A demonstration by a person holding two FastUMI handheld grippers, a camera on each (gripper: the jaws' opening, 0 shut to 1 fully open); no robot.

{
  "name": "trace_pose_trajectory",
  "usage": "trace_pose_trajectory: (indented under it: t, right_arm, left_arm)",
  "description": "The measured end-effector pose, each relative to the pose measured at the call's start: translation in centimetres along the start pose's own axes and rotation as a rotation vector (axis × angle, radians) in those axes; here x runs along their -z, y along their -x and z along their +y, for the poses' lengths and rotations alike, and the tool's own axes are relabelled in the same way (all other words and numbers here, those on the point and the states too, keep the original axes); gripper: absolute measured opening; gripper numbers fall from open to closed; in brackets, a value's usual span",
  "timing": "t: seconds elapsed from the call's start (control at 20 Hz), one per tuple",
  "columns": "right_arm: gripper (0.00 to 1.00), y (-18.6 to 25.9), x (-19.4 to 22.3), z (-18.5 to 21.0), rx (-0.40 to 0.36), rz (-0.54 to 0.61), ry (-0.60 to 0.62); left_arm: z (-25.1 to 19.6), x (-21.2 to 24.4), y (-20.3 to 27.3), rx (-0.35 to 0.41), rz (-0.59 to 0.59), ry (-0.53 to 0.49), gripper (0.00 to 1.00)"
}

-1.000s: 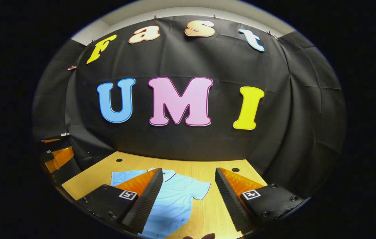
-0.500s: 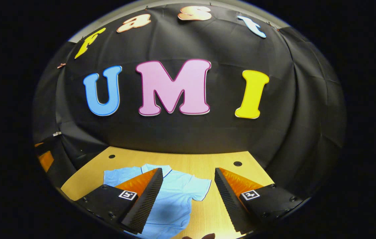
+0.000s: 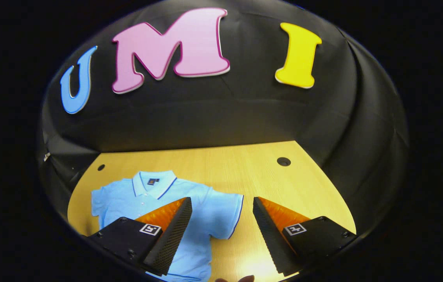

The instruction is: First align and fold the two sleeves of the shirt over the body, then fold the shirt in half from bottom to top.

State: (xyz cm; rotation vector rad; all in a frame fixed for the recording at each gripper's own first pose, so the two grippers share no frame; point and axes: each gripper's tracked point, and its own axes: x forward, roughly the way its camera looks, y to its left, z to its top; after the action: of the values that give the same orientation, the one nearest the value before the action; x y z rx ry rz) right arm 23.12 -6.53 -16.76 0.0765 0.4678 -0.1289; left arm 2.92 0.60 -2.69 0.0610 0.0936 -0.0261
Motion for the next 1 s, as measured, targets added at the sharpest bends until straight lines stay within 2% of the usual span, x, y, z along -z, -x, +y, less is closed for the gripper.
trace_pose_trajectory:
  t: [0.25,0.4,0.8,0.95,1.0]
  right_arm:
    - [0.98,-6.3,3.9,-1.0,0.028,0.118,-0.029]
    - [0.98,-8.6,5.8,-1.6,0.046,0.172,-0.041]
    - [0.98,-11.7,9.9,-2.6,0.076,0.282,-0.029]
    - [0.92,-11.8,9.9,-2.3,0.069,0.286,-0.035]
    - [0.78,-12.0,9.9,-2.1,0.063,0.283,-0.039]
  left_arm:
    - [0.1,1.0,-0.6,-0.034,0.039,0.016,0.96]
    - [0.2,1.2,-0.8,-0.054,0.051,0.008,0.96]
    - [0.4,2.1,-1.1,-0.075,0.08,0.014,0.96]
    - [0.8,2.3,-1.2,-0.083,0.085,0.015,0.96]
    - [0.9,2.4,-1.2,-0.084,0.087,0.015,0.96]
